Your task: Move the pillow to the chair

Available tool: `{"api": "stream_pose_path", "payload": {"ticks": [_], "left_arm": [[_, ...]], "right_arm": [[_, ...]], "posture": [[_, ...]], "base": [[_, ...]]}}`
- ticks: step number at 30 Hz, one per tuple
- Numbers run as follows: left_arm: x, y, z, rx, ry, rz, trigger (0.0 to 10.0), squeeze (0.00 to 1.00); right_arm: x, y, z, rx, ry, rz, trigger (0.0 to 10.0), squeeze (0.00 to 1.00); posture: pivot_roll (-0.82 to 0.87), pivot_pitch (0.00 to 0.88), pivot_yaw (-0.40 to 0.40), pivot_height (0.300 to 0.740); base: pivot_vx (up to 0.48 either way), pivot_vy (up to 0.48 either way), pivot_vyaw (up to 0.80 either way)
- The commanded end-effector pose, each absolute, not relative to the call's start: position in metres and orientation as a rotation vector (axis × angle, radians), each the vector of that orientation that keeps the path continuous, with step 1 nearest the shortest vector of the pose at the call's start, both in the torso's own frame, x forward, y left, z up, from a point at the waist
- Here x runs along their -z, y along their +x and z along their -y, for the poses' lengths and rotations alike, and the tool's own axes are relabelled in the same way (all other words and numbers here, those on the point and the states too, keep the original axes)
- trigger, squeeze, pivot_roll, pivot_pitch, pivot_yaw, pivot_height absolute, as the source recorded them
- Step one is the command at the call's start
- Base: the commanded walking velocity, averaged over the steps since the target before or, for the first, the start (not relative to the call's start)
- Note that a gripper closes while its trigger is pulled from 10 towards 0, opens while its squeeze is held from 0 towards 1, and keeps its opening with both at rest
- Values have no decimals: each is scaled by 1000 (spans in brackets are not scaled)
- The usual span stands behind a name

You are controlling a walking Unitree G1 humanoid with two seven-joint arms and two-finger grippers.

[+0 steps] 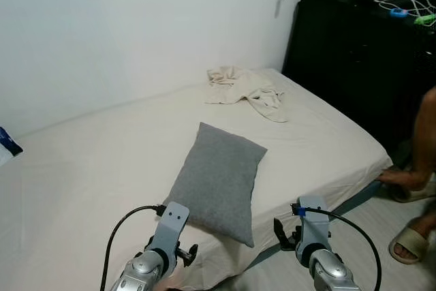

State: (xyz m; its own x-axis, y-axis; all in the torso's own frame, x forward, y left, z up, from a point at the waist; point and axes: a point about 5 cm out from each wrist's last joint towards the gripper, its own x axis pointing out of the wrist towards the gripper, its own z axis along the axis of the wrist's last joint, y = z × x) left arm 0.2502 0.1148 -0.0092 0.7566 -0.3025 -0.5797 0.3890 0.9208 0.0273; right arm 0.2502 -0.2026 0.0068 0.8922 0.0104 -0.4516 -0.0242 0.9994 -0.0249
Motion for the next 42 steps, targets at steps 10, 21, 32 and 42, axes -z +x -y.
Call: {"api": "stream_pose_path", "payload": {"ticks": [10, 21, 32, 42], "left_arm": [[11, 249, -117, 374, 136, -614, 10000, 0], [9, 248, -110, 434, 131, -607, 10000, 0], [7, 250, -112, 421, 137, -602, 10000, 0], [7, 249, -110, 422, 127, -608, 10000, 0]], "right_arm": [[-8, 249, 198, -33, 18, -449, 10000, 0], [-5, 248, 203, 12, 55, -468, 10000, 0], [-4, 247, 203, 16, 58, -476, 10000, 0], [-3, 247, 205, 38, 71, -488, 10000, 0]], "posture": [[-136, 52, 38, 738], [-144, 54, 47, 738], [-142, 57, 47, 738], [-143, 60, 47, 738]], "base": [[0, 0, 763], [0, -128, 263], [0, -200, 0], [0, 0, 0]]}}
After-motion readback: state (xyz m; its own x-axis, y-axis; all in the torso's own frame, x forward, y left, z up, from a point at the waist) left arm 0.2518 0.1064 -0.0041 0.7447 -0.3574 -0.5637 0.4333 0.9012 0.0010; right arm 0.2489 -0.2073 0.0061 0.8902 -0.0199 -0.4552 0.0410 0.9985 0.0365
